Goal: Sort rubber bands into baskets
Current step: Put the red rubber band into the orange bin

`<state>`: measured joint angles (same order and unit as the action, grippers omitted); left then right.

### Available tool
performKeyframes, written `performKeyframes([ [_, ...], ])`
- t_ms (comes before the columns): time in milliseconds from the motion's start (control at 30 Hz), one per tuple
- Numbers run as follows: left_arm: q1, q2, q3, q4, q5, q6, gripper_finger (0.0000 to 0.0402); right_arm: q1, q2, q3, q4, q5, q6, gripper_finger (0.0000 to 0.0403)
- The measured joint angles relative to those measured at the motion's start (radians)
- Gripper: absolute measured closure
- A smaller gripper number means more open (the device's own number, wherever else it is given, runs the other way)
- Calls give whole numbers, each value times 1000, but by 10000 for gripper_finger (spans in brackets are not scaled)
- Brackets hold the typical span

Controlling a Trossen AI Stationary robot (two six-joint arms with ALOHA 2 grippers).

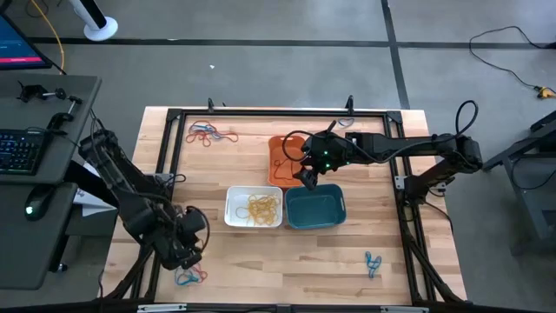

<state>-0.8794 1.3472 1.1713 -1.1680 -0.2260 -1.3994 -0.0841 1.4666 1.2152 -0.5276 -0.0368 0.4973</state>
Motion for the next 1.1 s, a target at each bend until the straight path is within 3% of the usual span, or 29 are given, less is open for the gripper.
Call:
performKeyframes([
  [300, 132, -1, 242, -165, -117, 300, 401, 2, -1, 0, 16, -62, 27, 128],
  [567, 366, -1, 347, -121, -380, 730, 401, 50, -91, -1, 51, -63, 22, 128],
  [733, 595, -1, 289, 137, -378, 1008, 401, 79, -181, -1, -2, 43, 21, 128],
  [867, 775, -1, 202, 474, -252, 1181, 401, 99, -240, -1, -72, 101, 24, 128],
  [1000, 920, 29, 122, 764, -129, 1236, 401, 124, -282, -1, -128, 160, 45, 128],
  [1100, 991, 83, 97, 874, -79, 1237, 401, 142, -296, -1, -151, 203, 52, 128],
])
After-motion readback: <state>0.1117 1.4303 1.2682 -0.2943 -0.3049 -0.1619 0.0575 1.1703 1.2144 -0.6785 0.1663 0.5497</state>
